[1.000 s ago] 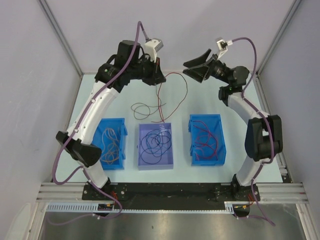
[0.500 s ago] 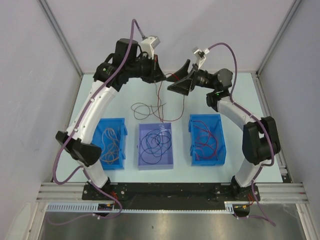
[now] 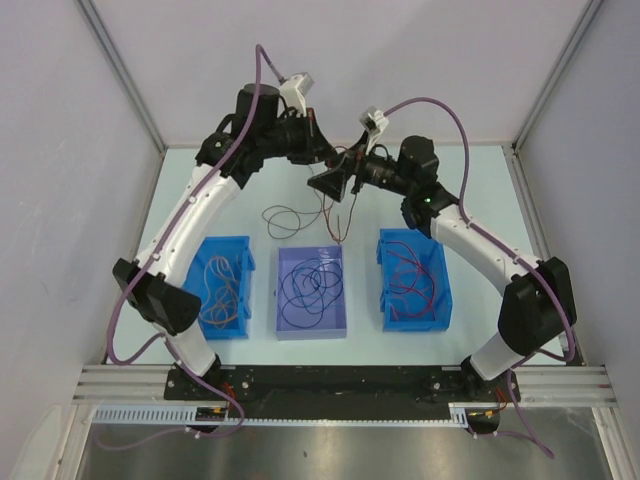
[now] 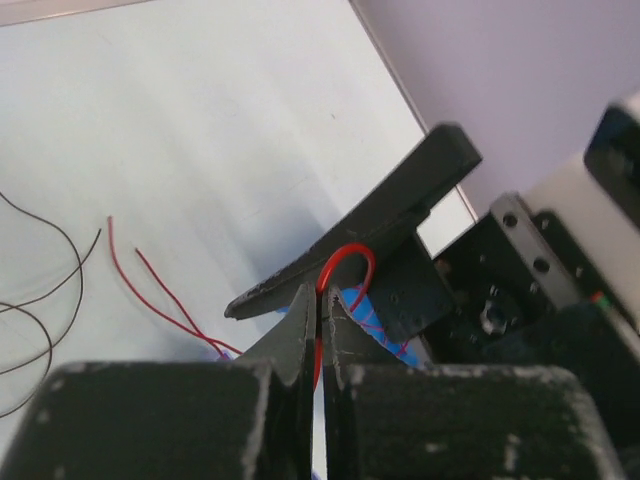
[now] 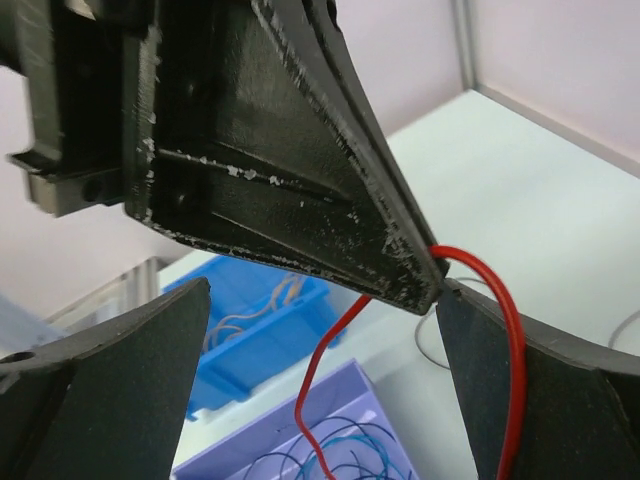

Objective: Untangle the cables

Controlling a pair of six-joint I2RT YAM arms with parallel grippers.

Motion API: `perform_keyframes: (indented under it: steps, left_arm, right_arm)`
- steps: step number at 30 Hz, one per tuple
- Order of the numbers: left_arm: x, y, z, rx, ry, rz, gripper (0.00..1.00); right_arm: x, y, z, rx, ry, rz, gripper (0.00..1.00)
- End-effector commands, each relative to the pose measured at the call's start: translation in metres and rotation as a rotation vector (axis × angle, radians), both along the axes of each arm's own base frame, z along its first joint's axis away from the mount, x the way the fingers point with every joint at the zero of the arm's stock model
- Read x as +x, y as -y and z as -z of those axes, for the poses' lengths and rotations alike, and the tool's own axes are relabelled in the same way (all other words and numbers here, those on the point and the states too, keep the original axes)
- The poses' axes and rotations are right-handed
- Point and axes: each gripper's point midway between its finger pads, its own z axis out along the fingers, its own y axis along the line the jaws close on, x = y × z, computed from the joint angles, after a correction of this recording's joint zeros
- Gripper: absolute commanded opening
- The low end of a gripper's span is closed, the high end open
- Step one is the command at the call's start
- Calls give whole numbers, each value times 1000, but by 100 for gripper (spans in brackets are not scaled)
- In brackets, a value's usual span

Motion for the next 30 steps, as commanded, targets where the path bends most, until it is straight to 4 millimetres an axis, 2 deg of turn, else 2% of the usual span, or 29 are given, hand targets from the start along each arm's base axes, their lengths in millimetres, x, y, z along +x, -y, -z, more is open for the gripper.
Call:
perform_keyframes:
  steps: [1, 9, 14, 18, 23, 27, 30]
  left_arm:
    - [-2, -7, -46, -117, 80, -91, 0]
    - [1, -13, -51, -92, 116, -200, 0]
    - [1, -13, -49, -43, 139, -235, 0]
    - [4, -17, -47, -16, 145, -272, 0]
    - [3, -20, -51, -9, 162, -290, 0]
    - [4, -24, -54, 7, 181, -336, 0]
    - [4, -28, -56, 14, 195, -359, 0]
  right_arm:
    - [6, -2, -14, -49, 72, 159, 100]
    - [9, -8, -12, -154, 110, 312, 99]
    - [10, -12, -13, -200, 121, 369, 95]
    - [11, -10, -15, -210, 115, 398, 84]
    - [14, -13, -14, -230, 105, 419, 77]
    - [15, -13, -5, -264, 78, 442, 55]
    - [19, -11, -3, -272, 65, 468, 55]
